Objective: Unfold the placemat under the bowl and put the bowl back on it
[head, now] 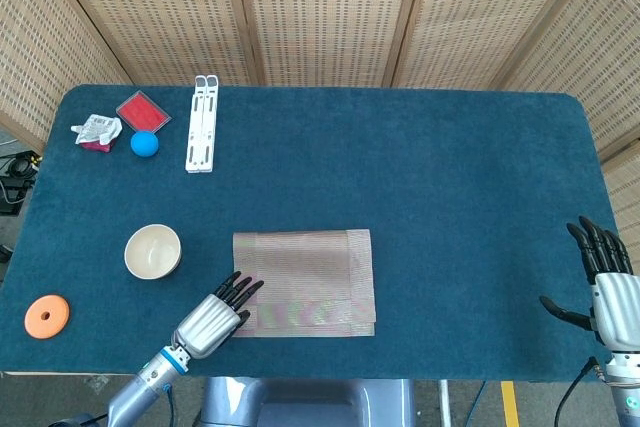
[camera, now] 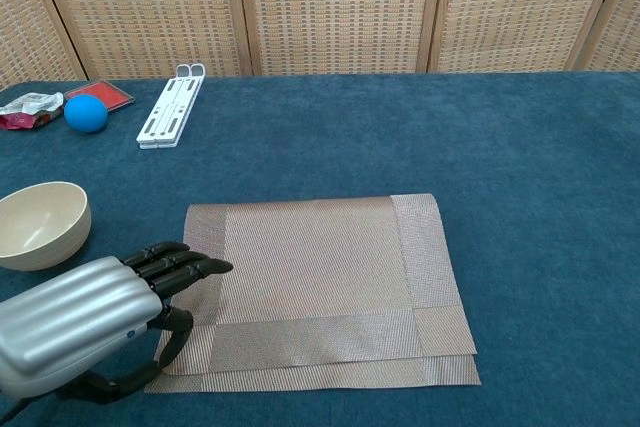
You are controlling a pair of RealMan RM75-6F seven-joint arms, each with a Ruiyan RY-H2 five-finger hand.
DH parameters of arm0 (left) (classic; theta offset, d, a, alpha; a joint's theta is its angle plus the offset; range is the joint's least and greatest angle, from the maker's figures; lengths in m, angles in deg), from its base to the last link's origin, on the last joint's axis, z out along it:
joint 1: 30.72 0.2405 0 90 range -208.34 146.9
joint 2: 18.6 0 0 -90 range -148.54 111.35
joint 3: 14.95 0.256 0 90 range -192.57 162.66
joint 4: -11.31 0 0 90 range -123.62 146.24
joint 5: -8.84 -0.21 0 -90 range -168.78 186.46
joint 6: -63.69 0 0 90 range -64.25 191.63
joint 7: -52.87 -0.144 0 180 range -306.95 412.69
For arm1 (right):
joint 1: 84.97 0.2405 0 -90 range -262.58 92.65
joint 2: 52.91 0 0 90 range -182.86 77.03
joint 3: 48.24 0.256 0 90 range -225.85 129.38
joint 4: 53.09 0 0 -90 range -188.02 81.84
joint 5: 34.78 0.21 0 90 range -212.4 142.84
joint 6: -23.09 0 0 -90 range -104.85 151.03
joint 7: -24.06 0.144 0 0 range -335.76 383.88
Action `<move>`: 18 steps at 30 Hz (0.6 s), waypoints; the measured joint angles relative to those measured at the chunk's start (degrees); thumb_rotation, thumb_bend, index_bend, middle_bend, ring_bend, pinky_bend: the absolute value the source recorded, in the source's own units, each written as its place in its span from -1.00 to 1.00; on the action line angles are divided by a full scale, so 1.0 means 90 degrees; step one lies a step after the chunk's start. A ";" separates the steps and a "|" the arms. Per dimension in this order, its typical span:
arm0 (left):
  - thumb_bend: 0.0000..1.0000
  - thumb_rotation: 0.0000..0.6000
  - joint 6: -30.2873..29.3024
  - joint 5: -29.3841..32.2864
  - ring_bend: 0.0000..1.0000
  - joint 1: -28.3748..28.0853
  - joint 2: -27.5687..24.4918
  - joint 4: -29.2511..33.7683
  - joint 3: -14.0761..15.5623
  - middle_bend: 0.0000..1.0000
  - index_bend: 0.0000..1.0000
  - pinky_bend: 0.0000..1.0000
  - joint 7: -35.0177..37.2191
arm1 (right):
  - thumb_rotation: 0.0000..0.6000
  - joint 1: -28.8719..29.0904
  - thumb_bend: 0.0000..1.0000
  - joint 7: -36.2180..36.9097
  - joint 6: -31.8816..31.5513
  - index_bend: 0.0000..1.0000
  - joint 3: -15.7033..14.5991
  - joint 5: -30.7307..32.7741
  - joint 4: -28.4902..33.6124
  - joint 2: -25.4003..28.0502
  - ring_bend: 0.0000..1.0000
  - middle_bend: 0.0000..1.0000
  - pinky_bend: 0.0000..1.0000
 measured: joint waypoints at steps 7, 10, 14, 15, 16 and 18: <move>-0.04 1.00 -0.0095 0.0017 -1.00 -0.0046 -0.0136 0.0204 -0.0109 -1.00 0.20 -1.00 0.0048 | 1.00 -0.0004 -0.74 -0.0006 -0.0011 -0.90 -0.0007 -0.0018 0.0008 0.0001 -1.00 -1.00 -1.00; -0.04 1.00 -0.0132 0.0029 -1.00 -0.0107 -0.0248 0.0383 -0.0222 -1.00 0.20 -1.00 0.0035 | 1.00 -0.0004 -0.74 -0.0006 -0.0012 -0.90 -0.0008 -0.0020 0.0011 0.0002 -1.00 -1.00 -1.00; -0.04 1.00 -0.0122 0.0133 -1.00 -0.0226 -0.0412 0.0686 -0.0467 -1.00 0.20 -1.00 0.0023 | 1.00 -0.0002 -0.74 0.0002 0.0000 -0.90 -0.0001 0.0003 0.0003 0.0007 -1.00 -1.00 -1.00; -0.04 1.00 -0.0098 0.0196 -1.00 -0.0281 -0.0471 0.0796 -0.0581 -1.00 0.20 -1.00 0.0018 | 1.00 0.0000 -0.74 0.0006 0.0003 -0.90 0.0003 0.0009 0.0000 0.0009 -1.00 -1.00 -1.00; -0.04 1.00 -0.0074 0.0252 -1.00 -0.0327 -0.0515 0.0873 -0.0671 -1.00 0.20 -1.00 0.0014 | 1.00 0.0002 -0.74 0.0009 0.0006 -0.90 0.0007 0.0016 -0.0004 0.0010 -1.00 -1.00 -1.00; -0.04 1.00 -0.0004 0.0394 -1.00 -0.0428 -0.0598 0.1011 -0.0874 -1.00 0.20 -1.00 0.0006 | 1.00 0.0013 -0.74 0.0014 0.0027 -0.90 0.0023 0.0051 -0.0015 0.0007 -1.00 -1.00 -1.00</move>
